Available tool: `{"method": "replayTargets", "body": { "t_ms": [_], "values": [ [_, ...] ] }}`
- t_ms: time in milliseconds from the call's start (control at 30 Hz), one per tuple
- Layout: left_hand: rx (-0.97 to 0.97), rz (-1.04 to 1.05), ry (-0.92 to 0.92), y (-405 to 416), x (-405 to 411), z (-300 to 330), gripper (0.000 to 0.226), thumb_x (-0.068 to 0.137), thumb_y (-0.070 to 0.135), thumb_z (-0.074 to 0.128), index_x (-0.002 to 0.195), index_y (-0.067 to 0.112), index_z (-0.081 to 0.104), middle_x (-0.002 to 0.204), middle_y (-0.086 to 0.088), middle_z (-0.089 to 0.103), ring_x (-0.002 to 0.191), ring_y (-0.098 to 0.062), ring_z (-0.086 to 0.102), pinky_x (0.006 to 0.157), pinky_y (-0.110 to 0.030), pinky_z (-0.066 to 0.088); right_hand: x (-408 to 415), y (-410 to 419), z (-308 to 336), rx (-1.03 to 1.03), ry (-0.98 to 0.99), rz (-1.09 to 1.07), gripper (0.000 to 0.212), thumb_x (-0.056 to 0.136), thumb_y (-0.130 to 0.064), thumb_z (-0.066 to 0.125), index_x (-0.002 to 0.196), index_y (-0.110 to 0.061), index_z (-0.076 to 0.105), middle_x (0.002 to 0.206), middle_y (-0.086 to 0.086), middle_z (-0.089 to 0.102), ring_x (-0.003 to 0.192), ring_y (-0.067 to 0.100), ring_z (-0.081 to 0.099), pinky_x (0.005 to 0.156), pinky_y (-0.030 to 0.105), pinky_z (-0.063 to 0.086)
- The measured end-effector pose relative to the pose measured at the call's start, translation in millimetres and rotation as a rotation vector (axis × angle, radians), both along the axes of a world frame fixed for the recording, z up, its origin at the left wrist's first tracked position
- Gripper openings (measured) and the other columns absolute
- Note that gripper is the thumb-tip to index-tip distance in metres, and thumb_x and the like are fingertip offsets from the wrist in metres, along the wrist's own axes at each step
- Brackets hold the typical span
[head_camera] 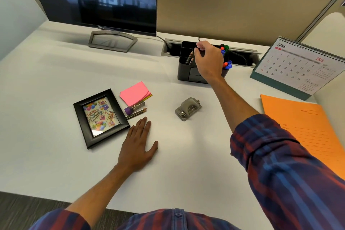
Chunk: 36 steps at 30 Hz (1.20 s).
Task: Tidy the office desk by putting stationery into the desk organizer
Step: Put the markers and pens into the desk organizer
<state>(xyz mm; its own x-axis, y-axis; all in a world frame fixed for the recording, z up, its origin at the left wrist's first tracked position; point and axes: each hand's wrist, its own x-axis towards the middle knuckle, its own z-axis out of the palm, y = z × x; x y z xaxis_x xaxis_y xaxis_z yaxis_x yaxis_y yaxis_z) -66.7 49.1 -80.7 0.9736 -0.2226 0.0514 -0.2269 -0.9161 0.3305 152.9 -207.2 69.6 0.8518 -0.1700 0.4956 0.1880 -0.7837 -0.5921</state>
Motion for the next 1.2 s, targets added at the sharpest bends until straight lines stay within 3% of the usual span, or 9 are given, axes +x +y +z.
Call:
{"method": "replayTargets", "body": {
  "t_ms": [200, 400, 633, 767, 967, 1200],
  "values": [
    [-0.008, -0.001, -0.005, 0, 0, 1, 0.075, 0.092, 0.058, 0.031, 0.155, 0.02, 0.017, 0.163, 0.004, 0.008, 0.15, -0.01, 0.004, 0.121, -0.029, 0.001, -29, 32, -18, -0.013, -0.132, 0.132, 0.021, 0.089, -0.017, 0.059, 0.104, -0.011, 0.072, 0.099, 0.003, 0.073, 0.087, 0.017, 0.067, 0.08, 0.038, 0.055],
    [-0.012, 0.0, -0.005, 0, -1, 2, 0.075, 0.092, 0.058, 0.031, 0.155, 0.02, 0.016, 0.163, 0.004, 0.007, 0.149, -0.009, 0.002, 0.121, -0.028, 0.0, -63, 72, -55, -0.052, 0.005, 0.312, 0.018, 0.085, -0.015, 0.063, 0.101, -0.012, 0.072, 0.1, 0.002, 0.074, 0.087, 0.018, 0.067, 0.079, 0.033, 0.051],
    [-0.011, 0.003, -0.003, 0, 0, 1, 0.074, 0.092, 0.057, 0.033, 0.155, 0.02, 0.02, 0.163, 0.002, 0.011, 0.15, -0.011, 0.006, 0.121, -0.033, 0.007, -94, 111, -86, -0.201, 0.257, 0.537, 0.017, 0.09, -0.023, 0.061, 0.1, -0.015, 0.073, 0.099, 0.002, 0.072, 0.089, 0.021, 0.064, 0.079, 0.037, 0.051],
    [0.0, 0.004, -0.011, -1, 1, 1, 0.076, 0.091, 0.058, 0.032, 0.155, 0.018, 0.021, 0.162, 0.0, 0.015, 0.149, -0.013, 0.008, 0.121, -0.03, 0.004, -100, 123, -96, -0.312, 0.349, 0.621, 0.023, 0.093, -0.027, 0.057, 0.109, -0.019, 0.071, 0.108, 0.001, 0.069, 0.099, 0.023, 0.062, 0.082, 0.036, 0.048],
    [-0.003, 0.009, -0.012, -2, 0, 3, 0.077, 0.091, 0.059, 0.03, 0.155, 0.017, 0.021, 0.162, -0.001, 0.013, 0.148, -0.008, 0.003, 0.121, -0.031, 0.004, -98, 132, -96, -0.479, 0.411, 0.657, 0.032, 0.095, -0.027, 0.054, 0.125, -0.022, 0.063, 0.123, 0.004, 0.061, 0.113, 0.024, 0.052, 0.088, 0.037, 0.042],
    [0.001, 0.004, -0.005, -1, 1, 3, 0.076, 0.091, 0.058, 0.032, 0.155, 0.018, 0.017, 0.163, 0.001, 0.01, 0.149, -0.011, 0.004, 0.121, -0.032, 0.005, -94, 130, -103, -0.435, 0.448, 0.603, 0.021, 0.091, -0.029, 0.06, 0.107, -0.017, 0.066, 0.113, 0.004, 0.059, 0.105, 0.023, 0.053, 0.082, 0.036, 0.042]
  ]
}}
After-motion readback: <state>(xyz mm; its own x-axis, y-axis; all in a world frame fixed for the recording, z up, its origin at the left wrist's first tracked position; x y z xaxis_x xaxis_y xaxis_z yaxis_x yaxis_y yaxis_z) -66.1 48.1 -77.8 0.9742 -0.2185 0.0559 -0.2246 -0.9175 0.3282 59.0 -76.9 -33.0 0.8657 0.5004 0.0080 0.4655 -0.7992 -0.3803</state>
